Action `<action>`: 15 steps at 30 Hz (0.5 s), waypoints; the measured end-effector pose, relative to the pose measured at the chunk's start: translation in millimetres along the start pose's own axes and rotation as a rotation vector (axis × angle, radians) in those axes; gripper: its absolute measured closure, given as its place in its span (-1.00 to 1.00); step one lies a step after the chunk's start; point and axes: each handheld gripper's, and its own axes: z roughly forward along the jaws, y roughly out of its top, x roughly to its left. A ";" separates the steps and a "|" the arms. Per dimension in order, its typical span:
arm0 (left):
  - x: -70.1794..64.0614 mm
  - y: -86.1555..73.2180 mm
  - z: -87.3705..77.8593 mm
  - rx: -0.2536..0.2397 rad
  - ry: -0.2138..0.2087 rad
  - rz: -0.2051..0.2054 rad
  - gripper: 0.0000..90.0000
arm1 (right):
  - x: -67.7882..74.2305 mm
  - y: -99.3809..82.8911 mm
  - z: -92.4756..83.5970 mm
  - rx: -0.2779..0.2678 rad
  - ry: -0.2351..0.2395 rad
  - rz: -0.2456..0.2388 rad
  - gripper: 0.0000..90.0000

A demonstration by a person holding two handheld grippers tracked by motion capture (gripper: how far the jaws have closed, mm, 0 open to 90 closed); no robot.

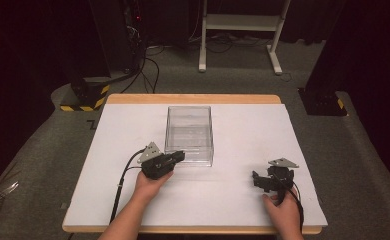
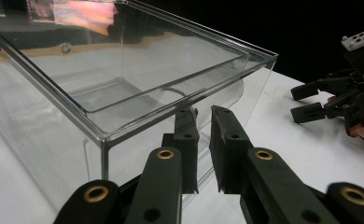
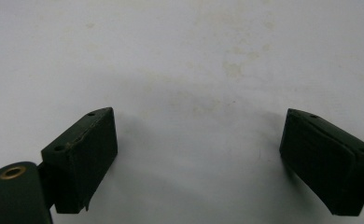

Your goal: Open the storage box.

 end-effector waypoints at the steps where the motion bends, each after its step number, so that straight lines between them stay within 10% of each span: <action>1: -0.3 -0.4 -0.7 0.001 -0.001 0.004 0.81 | 0.1 0.0 0.1 -0.001 -0.001 0.000 -0.76; 15: -4.3 -4.5 -6.7 -0.007 -0.019 0.004 0.84 | 0.0 0.0 0.0 -0.001 -0.001 0.000 -0.75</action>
